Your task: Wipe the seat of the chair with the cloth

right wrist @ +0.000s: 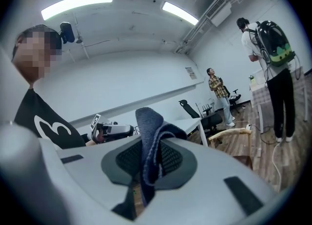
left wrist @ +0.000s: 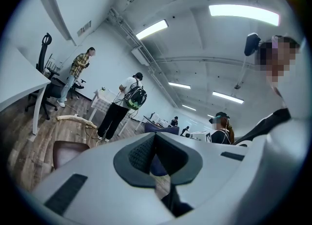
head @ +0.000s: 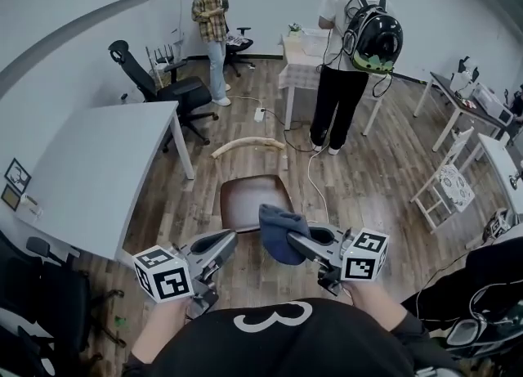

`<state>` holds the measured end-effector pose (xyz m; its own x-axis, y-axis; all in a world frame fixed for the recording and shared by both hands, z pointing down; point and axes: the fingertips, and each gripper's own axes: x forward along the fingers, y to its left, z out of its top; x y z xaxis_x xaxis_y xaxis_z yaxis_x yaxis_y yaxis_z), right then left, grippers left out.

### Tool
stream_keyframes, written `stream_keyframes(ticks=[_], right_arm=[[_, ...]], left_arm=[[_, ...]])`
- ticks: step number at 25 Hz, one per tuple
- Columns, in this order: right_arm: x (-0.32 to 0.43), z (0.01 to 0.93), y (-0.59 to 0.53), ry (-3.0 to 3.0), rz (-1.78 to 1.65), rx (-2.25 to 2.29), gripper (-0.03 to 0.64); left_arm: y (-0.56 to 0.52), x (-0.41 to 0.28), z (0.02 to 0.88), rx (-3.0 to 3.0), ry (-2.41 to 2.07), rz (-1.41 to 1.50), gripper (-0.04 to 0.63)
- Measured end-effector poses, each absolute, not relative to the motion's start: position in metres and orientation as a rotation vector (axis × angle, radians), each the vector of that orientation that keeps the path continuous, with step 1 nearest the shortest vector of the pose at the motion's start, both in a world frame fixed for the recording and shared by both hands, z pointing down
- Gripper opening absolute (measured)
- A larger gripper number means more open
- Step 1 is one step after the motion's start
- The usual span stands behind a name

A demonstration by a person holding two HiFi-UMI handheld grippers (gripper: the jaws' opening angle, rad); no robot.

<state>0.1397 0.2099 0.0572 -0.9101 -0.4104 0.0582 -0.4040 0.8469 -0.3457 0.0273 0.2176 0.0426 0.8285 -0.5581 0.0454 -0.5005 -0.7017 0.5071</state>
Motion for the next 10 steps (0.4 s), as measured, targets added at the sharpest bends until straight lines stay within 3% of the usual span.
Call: stream_keyframes(ticks=[4,10], right_arm=[[0.138,0.053,0.211,2.987,-0.53,-0.683,0.052],[0.08,0.043,0.177,2.973,-0.544,-0.731,0.052]], left_arm=[[0.22,0.027,0.046,2.498,-0.785,-0.132,0.012],[0.18,-0.038,0.038,2.488,-0.784,-0.131,0.012]])
